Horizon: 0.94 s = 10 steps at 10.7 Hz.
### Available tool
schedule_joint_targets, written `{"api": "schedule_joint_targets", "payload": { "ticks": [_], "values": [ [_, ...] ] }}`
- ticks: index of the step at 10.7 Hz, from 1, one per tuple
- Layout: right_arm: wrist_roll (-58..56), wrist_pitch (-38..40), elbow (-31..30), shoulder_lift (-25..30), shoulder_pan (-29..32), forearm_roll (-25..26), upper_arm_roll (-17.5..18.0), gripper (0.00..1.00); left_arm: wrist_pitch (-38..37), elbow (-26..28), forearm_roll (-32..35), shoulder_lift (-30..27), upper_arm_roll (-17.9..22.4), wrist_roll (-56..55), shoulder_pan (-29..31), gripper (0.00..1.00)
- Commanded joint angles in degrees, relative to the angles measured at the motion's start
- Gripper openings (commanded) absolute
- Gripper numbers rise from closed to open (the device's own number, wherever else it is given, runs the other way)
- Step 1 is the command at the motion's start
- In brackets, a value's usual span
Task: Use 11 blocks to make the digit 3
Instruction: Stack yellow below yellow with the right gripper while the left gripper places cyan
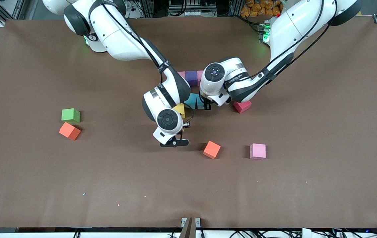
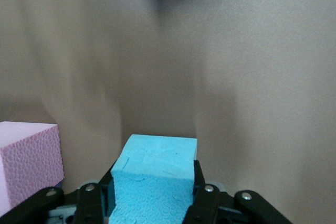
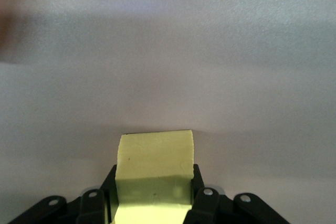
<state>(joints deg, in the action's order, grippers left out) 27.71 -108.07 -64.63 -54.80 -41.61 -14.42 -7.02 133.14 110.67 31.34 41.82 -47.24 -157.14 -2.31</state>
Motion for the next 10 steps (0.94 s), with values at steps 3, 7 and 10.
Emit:
{"api": "schedule_joint_targets", "payload": {
  "ticks": [3,7,10],
  "values": [
    [1.7,0.5,1.6,-0.9,-0.9,0.7,0.3,0.02,0.6,3.0,-0.1,-2.0,-1.4,-6.4,0.1,0.0],
    [1.9,0.4,1.6,-0.9,-1.4,0.4,0.3,0.02,0.6,3.0,-0.1,-2.1,-1.4,-6.4,0.2,0.0],
    [2.4,0.4,1.6,-0.9,-1.7,0.4,0.3,0.02,0.6,2.9,-0.1,-2.1,-1.4,-6.3,0.5,0.45]
  ]
}}
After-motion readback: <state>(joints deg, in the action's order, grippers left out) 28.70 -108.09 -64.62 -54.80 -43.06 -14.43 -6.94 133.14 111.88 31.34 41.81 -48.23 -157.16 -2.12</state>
